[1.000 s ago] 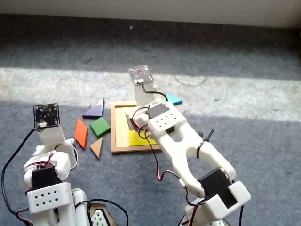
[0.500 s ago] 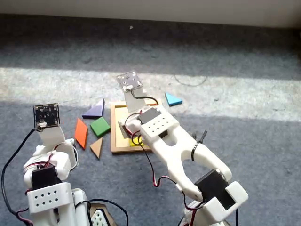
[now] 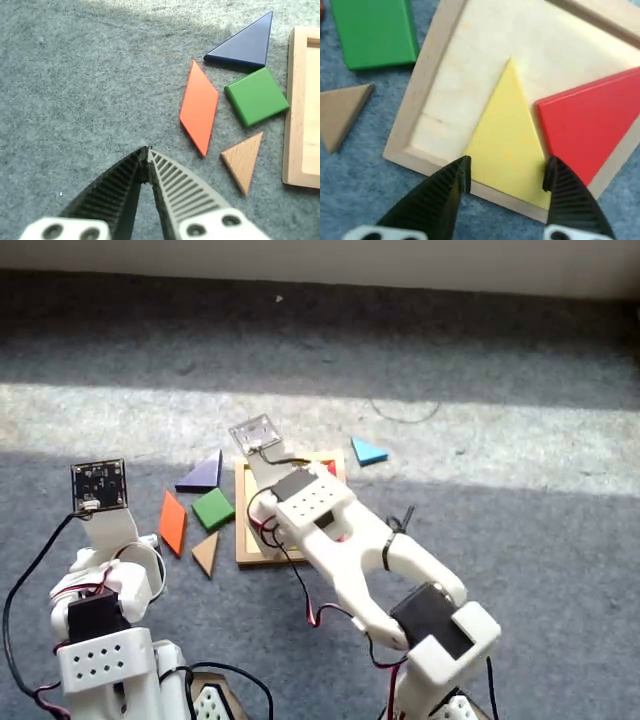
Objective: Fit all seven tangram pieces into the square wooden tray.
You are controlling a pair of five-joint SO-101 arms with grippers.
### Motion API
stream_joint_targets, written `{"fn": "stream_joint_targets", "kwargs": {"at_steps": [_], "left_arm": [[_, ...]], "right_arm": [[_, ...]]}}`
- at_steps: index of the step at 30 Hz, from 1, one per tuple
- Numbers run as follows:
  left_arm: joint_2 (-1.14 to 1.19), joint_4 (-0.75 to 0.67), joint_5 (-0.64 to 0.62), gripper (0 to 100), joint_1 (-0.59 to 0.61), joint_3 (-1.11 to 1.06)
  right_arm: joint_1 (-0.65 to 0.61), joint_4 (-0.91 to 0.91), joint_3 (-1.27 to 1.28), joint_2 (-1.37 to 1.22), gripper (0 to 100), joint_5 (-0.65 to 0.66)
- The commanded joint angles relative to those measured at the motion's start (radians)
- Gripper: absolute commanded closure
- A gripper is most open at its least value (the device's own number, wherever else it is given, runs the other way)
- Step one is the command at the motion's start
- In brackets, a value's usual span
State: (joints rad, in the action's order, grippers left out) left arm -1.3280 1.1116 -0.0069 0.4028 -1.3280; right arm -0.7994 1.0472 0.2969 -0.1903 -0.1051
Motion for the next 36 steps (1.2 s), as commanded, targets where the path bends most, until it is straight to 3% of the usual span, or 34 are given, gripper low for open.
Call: {"fn": "stream_joint_targets", "kwargs": {"at_steps": [1, 9, 22, 27, 36], "left_arm": [[-0.008, -0.02, 0.0, 99, 0.007, 0.038], [-0.008, -0.02, 0.0, 99, 0.01, 0.038], [-0.008, -0.02, 0.0, 99, 0.01, 0.039], [-0.008, -0.02, 0.0, 99, 0.01, 0.039], [-0.008, -0.02, 0.0, 99, 0.01, 0.039]], "right_arm": [[-0.013, 0.076, -0.105, -0.044, 76.4, 0.008], [-0.081, 0.079, -0.148, -0.117, 76.4, 0.008], [-0.019, 0.074, -0.147, -0.122, 75.9, 0.008], [-0.042, 0.074, -0.145, -0.122, 67.5, 0.003], [-0.047, 0.018, -0.139, -0.136, 67.0, 0.008]]}}
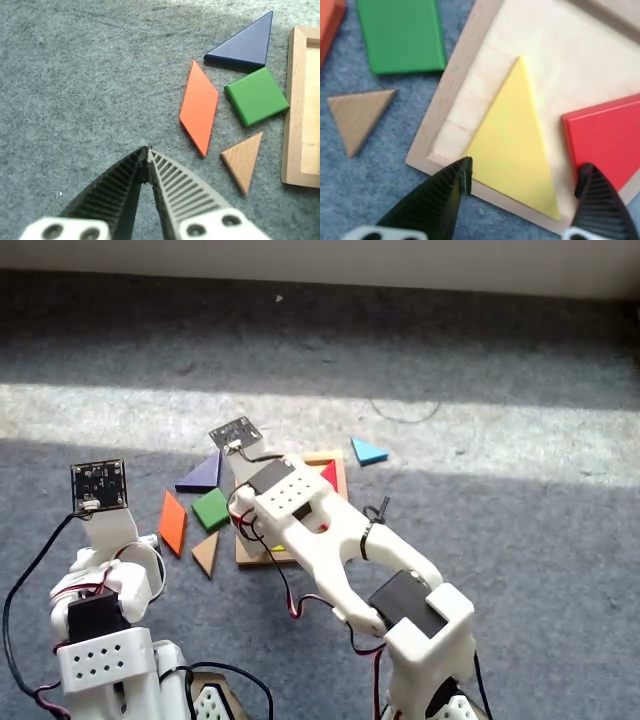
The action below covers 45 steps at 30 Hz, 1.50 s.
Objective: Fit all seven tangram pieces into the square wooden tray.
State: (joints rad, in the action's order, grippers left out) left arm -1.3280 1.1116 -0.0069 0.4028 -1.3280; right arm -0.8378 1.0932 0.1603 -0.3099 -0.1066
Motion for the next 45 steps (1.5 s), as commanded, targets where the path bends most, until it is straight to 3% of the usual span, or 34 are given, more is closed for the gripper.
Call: {"fn": "stream_joint_targets", "kwargs": {"at_steps": [1, 13, 20, 30, 45], "left_arm": [[-0.008, -0.02, 0.0, 99, 0.008, 0.039], [-0.008, -0.02, 0.0, 99, 0.008, 0.039], [-0.008, -0.02, 0.002, 99, 0.01, 0.039], [-0.008, -0.02, 0.002, 99, 0.01, 0.039], [-0.008, -0.02, 0.002, 99, 0.01, 0.039]], "right_arm": [[-0.01, -0.012, -0.007, -0.031, 67.0, 0.009], [-0.054, 0.214, -0.148, -0.082, 67.0, 0.011], [-0.064, 0.203, -0.147, -0.045, 67.0, 0.011], [-0.059, 0.022, -0.094, -0.044, 67.0, 0.009], [-0.03, 0.03, -0.099, -0.113, 67.0, 0.003]]}}
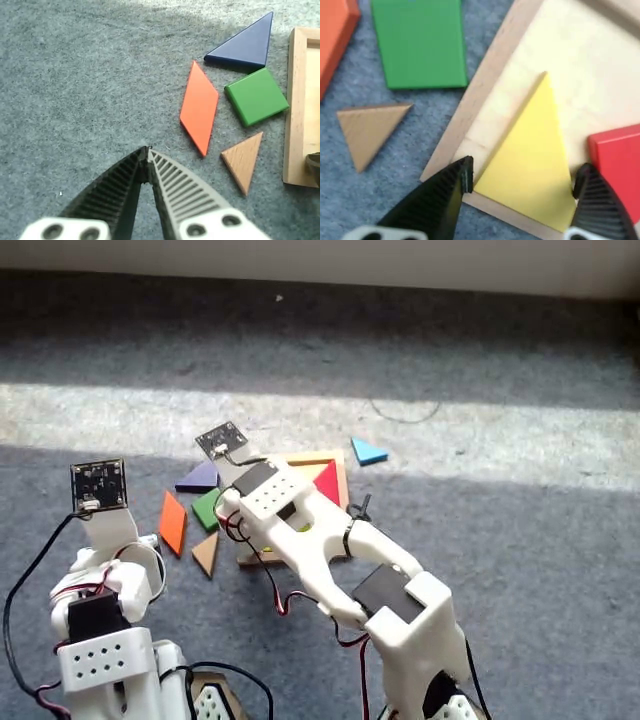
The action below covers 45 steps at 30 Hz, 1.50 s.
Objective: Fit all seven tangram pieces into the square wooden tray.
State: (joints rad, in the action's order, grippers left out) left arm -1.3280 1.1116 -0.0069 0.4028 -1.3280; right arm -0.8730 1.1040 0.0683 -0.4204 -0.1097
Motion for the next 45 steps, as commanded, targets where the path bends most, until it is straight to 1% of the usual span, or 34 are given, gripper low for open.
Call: {"fn": "stream_joint_targets", "kwargs": {"at_steps": [1, 4, 5, 10, 12, 16, 19, 22, 26, 37, 40, 42, 45], "left_arm": [[-0.008, -0.02, 0.002, 99, 0.01, 0.039], [-0.008, -0.02, 0.002, 99, 0.01, 0.039], [-0.008, -0.02, 0.002, 99, 0.01, 0.039], [-0.008, -0.02, 0.002, 99, 0.01, 0.039], [-0.008, -0.02, 0.002, 99, 0.01, 0.039], [-0.008, -0.02, 0.002, 99, 0.01, 0.039], [-0.008, -0.02, 0.002, 99, 0.01, 0.039], [-0.008, -0.02, 0.002, 99, 0.01, 0.039], [-0.008, -0.02, 0.002, 99, 0.01, 0.039], [-0.008, -0.02, 0.002, 99, 0.01, 0.039], [-0.008, -0.02, 0.002, 99, 0.01, 0.039], [-0.008, -0.02, 0.002, 99, 0.01, 0.039], [-0.008, -0.02, 0.002, 99, 0.01, 0.039]], "right_arm": [[0.001, 0.025, -0.007, -0.004, 67.0, 0.006], [0.002, 0.025, -0.007, -0.005, 68.5, 0.006], [0.004, 0.022, -0.007, -0.005, 71.1, 0.008], [0.024, 0.018, -0.007, -0.005, 90.5, 0.011], [0.045, 0.019, -0.007, -0.001, 94.0, 0.012], [0.074, 0.025, -0.045, 0.028, 94.0, 0.015], [0.076, 0.027, -0.054, 0.082, 94.3, 0.061], [0.076, 0.027, -0.051, 0.147, 94.3, 0.071], [0.099, 0.077, -0.053, 0.203, 94.3, 0.074], [0.248, 0.11, -0.051, 0.286, 94.3, 0.075], [0.302, 0.101, -0.045, 0.285, 94.3, 0.068], [0.323, 0.058, -0.008, 0.286, 94.3, 0.066], [0.346, -0.019, 0.045, 0.286, 94.3, -0.002]]}}
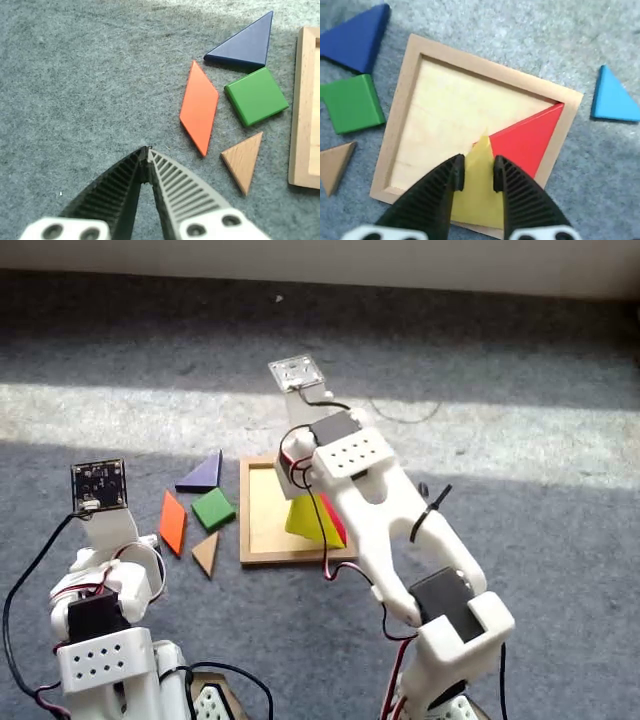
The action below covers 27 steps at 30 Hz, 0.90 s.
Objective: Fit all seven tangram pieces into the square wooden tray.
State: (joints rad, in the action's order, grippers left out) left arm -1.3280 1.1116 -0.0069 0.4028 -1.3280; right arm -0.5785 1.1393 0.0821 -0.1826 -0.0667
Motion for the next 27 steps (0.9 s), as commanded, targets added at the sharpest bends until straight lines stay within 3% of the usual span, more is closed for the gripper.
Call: {"fn": "stream_joint_targets", "kwargs": {"at_steps": [1, 7, 13, 16, 21, 27], "left_arm": [[-0.008, -0.02, 0.002, 99, 0.01, 0.039], [-0.008, -0.02, 0.002, 99, 0.012, 0.039], [-0.008, -0.02, 0.002, 99, 0.012, 0.039], [-0.008, -0.02, 0.003, 99, 0.012, 0.039], [-0.008, -0.02, 0.003, 99, 0.012, 0.039], [-0.008, -0.02, 0.003, 99, 0.012, 0.039]], "right_arm": [[0.061, -0.065, 0.039, 0.048, 94.3, -0.061], [0.116, -0.073, 0.044, 0.048, 94.3, -0.155], [0.107, -0.058, 0.047, 0.056, 94.3, -0.149], [0.099, 0.044, 0.036, 0.061, 94.3, -0.074], [0.139, 0.203, -0.058, 0.147, 93.7, -0.058], [0.193, 0.349, -0.044, 0.223, 76.5, -0.057]]}}
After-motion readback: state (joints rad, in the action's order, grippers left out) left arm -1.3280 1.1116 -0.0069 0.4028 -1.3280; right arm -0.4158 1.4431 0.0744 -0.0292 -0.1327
